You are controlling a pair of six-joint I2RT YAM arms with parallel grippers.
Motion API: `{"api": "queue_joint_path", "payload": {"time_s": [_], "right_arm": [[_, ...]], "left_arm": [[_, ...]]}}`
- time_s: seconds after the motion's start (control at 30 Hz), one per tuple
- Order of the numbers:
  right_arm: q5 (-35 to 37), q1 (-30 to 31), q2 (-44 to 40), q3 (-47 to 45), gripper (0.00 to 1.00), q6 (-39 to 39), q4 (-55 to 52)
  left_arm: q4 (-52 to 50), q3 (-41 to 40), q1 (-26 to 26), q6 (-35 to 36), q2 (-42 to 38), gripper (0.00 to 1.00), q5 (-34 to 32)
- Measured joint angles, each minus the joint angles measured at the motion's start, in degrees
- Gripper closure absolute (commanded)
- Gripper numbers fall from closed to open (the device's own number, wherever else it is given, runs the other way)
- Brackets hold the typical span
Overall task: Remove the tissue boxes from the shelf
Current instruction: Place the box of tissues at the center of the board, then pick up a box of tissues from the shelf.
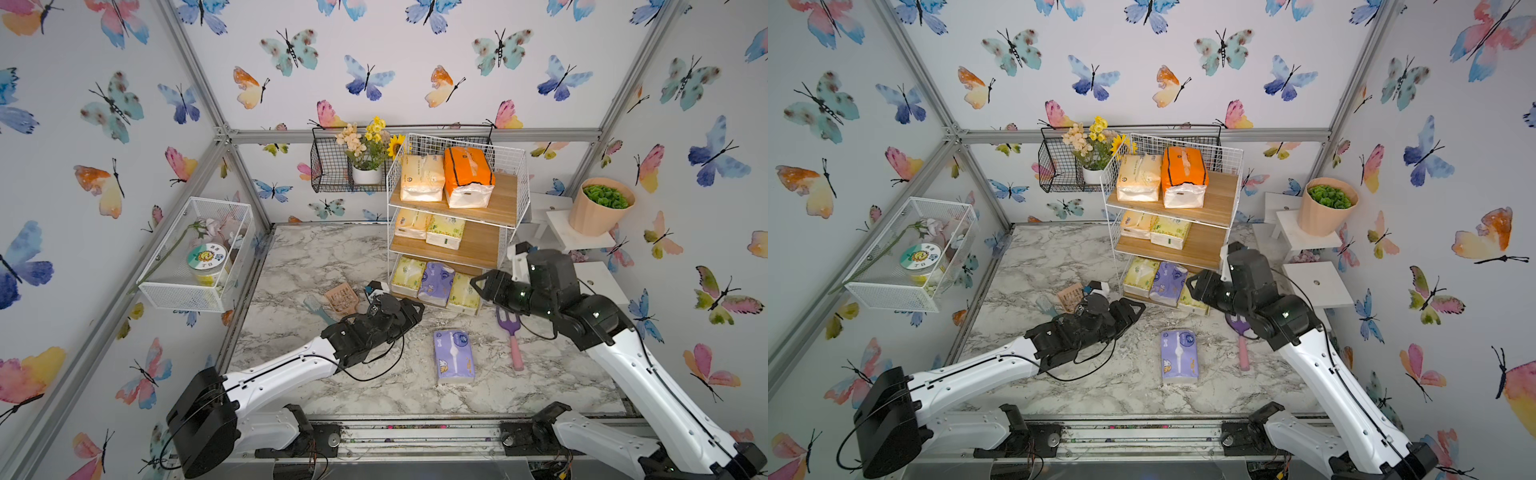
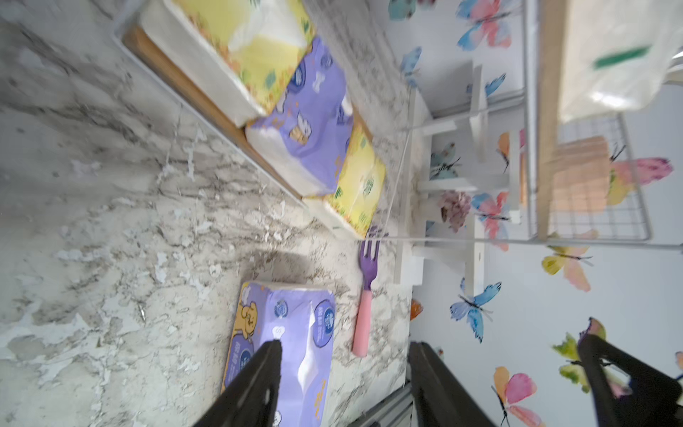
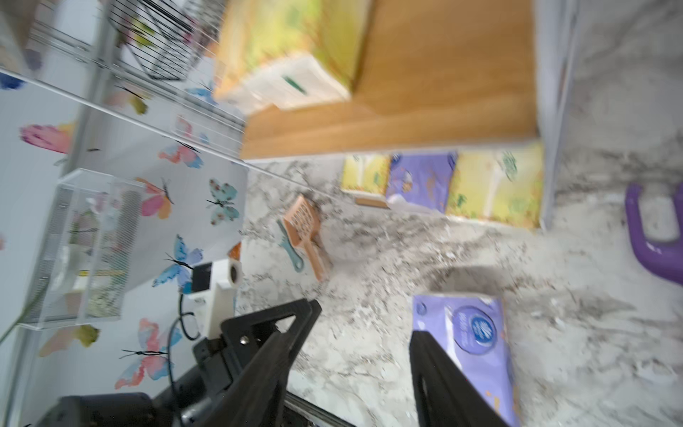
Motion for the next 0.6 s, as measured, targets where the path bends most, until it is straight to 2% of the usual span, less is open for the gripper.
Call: {"api": "queue_joint_path", "payload": {"time_s": [0.27,0.4,0.5,0.6], "right_arm": [[-0.3,0.0,14.6,35.1,0.44,-12.2,-5.2],[3.5,0.0,20.5,49.1,0.48,-15.9,-7.1],[7.6,0.0,23.7,54.0,0.51,-17.7,-7.3],[12.1,0.0,25.7,54.4,0.52,-18.8,-7.0]], "left_arm": [[-6.1,1.7,1.8,3.7,-5.5,0.39,-10.5],[-7.7,3.7,2.0,5.4,-6.4,0.39,-13.7],[-8.5,3.9,2.3,6.2,-7.4,0.39,-15.1],[-9.3,3.9,2.5,6.5,-7.9,0.39,-16.0]]}}
